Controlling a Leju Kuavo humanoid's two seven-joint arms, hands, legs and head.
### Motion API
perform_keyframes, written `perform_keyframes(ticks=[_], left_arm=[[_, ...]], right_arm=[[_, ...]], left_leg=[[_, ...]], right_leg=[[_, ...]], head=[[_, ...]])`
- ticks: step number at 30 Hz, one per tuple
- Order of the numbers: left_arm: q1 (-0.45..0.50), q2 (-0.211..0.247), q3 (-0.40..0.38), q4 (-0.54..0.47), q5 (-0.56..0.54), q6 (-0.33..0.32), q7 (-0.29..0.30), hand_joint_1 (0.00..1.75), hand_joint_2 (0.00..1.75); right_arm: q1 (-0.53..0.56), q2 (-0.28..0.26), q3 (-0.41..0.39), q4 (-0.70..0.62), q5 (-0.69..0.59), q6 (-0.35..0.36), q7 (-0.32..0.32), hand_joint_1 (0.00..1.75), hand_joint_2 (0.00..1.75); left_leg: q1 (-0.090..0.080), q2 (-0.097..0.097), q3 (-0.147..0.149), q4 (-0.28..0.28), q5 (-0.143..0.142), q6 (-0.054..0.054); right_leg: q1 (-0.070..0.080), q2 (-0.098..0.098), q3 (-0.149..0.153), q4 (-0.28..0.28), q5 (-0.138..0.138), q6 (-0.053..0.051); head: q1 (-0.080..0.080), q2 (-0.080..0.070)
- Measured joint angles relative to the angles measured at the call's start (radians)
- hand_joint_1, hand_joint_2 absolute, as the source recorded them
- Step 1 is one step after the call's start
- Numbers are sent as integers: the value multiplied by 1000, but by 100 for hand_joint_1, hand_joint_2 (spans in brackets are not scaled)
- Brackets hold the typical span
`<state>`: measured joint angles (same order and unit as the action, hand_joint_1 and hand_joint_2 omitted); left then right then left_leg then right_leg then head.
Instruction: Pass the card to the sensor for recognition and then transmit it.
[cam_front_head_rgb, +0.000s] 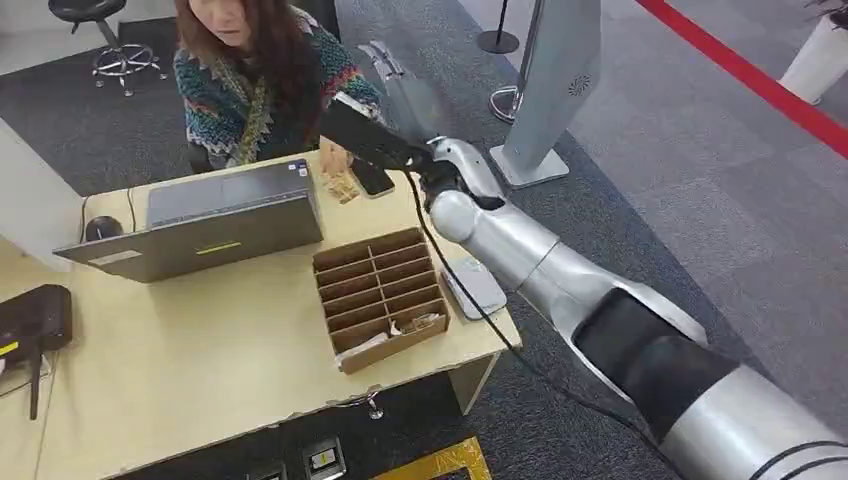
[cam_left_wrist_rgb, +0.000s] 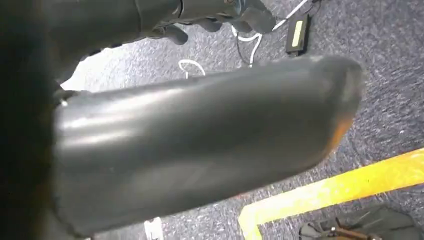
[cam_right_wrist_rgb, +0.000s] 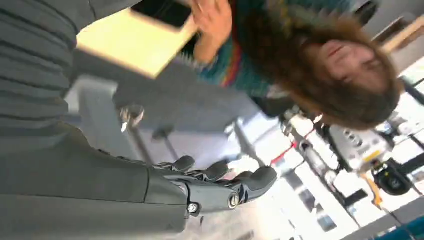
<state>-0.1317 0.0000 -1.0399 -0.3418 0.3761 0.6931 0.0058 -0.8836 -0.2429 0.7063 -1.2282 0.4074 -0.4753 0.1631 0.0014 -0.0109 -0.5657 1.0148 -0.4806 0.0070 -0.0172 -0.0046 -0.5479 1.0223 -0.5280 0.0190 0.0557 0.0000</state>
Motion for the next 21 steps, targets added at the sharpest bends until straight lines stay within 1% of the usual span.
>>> perform_keyframes(ticks=[3, 5, 7, 12, 17, 21], left_arm=[[13, 0, 3, 5, 15, 4, -21, 0, 0], [20, 0, 10, 10, 20, 6, -31, 0, 0], [22, 1, 13, 14, 22, 7, -35, 0, 0], [29, 3, 18, 18, 22, 6, -43, 0, 0], [30, 6, 18, 21, 15, -1, -42, 0, 0], [27, 6, 18, 23, 5, -9, -35, 0, 0]], right_arm=[[175, -33, -74, -172, -95, 23, -56, 0, 175], [285, -53, -125, -289, -104, 57, -89, 0, 175], [359, -67, -162, -357, -100, 84, -100, 0, 175], [528, -105, -244, -501, -66, 142, -90, 0, 175], [639, -130, -305, -588, -38, 171, -76, 0, 175], [720, -140, -332, -642, 16, 192, -55, 0, 175]], left_leg=[[1, -1, 0, 0, 0, 0], [1, -2, -1, 0, -1, 0], [1, -1, -1, 0, -1, 0], [1, 0, 0, 0, -1, 0], [1, 1, 0, 0, -1, 0], [1, 2, 0, 0, -1, 0]], right_leg=[[1, -2, 1, -1, 0, 0], [1, -1, 1, -1, 0, 0], [1, -1, 0, -1, 0, 0], [1, -1, 1, -1, 0, 0], [1, 0, 1, -1, 0, 0], [1, 0, 1, -1, 0, 0]], head=[[0, 0], [0, 0], [0, 0], [0, 0], [0, 0], [0, 0]])
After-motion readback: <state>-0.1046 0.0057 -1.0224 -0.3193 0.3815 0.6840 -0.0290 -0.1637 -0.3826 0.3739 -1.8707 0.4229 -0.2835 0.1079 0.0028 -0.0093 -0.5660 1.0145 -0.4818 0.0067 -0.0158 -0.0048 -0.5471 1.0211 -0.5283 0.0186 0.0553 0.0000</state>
